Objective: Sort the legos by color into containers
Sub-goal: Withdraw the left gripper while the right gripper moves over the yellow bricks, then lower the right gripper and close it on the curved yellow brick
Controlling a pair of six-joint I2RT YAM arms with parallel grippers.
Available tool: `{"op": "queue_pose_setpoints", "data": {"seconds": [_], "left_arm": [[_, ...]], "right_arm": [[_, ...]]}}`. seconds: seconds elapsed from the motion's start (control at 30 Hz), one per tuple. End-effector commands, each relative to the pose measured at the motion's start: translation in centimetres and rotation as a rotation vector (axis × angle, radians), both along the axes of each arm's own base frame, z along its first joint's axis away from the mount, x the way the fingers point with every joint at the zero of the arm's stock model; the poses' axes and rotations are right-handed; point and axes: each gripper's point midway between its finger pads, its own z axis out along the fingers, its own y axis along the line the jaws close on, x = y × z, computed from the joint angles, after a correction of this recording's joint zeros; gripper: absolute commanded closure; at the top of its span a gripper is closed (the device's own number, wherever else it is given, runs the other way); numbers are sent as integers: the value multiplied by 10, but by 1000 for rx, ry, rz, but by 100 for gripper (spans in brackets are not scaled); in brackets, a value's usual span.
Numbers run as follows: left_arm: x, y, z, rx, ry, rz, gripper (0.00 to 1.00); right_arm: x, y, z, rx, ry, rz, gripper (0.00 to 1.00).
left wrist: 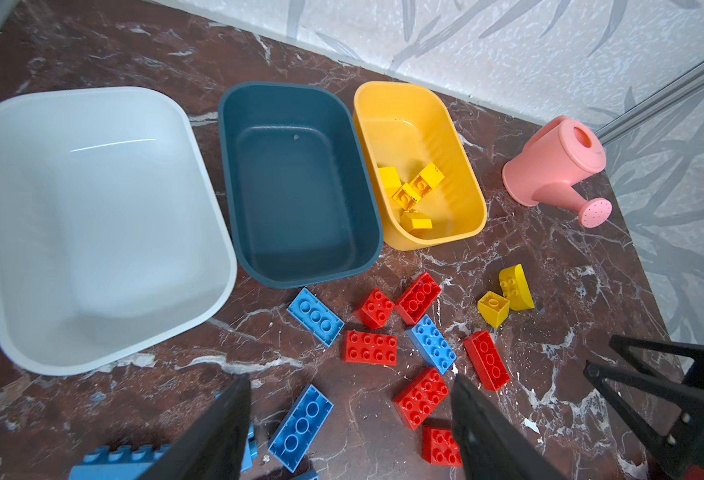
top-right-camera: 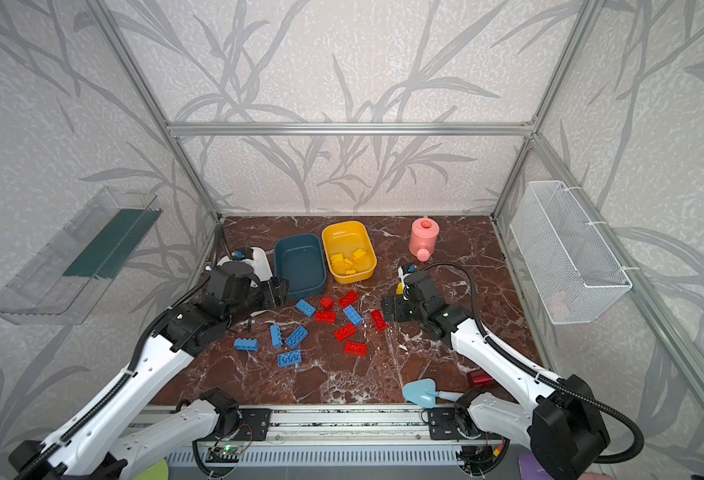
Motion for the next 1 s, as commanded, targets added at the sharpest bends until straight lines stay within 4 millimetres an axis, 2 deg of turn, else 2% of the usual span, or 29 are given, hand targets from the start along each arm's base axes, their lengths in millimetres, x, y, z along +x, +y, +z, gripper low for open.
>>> {"op": "queue_pose_setpoints", "data": {"seconds": [0.0,0.13,0.27,0.4,0.47,0.53,0.73,0.97], "left_arm": [[-17,14,-15,59,23,-4,24],[-30,19,-31,67,38,-14,24],[-35,21,-40,78,48,-29,23],[-36,19,-39,76,46,-42,23],[-36,19,-39,76,44,-45,23],[-37,19,-38,74,41,-46,23],[-37,20,-39,76,40,-44,23],[-36,18,-41,69,50,-49,24]], "right_arm": [[-1,-16,-15,-100,58,-28,8],[9,-9,-22,-117,70,-9,22],[27,-4,-27,-164,87,-4,30],[47,-8,-41,-222,114,-35,38],[55,-9,-49,-236,136,-38,48],[63,-11,-52,-253,154,-41,52],[82,-16,-64,-282,190,-65,53],[84,-17,-96,-325,297,-60,56]]}}
